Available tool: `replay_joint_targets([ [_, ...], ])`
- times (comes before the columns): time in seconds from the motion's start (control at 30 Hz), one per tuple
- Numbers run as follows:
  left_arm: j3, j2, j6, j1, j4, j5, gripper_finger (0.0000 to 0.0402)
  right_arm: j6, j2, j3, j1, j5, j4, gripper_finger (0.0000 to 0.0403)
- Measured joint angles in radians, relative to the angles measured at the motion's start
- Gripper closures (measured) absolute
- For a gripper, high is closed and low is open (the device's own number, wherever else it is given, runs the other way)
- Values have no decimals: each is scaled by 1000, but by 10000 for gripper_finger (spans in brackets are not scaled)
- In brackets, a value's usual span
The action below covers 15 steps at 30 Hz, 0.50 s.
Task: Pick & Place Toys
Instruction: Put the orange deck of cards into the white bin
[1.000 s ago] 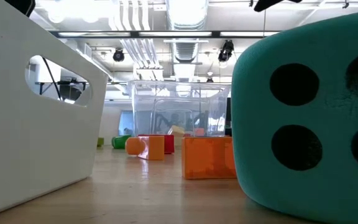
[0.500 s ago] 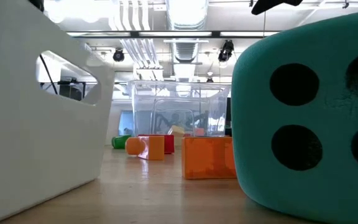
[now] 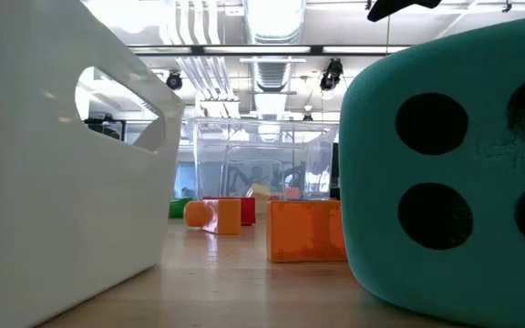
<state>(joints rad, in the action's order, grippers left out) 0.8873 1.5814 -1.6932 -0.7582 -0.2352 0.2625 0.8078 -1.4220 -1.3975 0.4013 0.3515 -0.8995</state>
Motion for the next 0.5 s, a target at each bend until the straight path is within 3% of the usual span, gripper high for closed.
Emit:
replay_joint_targets([
  [0.27,37,0,128,0,2,0,338,0,0,0,0,0,-1,18],
  [0.5,42,-1,379,0,1,-28,338,-9,1,0,0,0,-1,18],
])
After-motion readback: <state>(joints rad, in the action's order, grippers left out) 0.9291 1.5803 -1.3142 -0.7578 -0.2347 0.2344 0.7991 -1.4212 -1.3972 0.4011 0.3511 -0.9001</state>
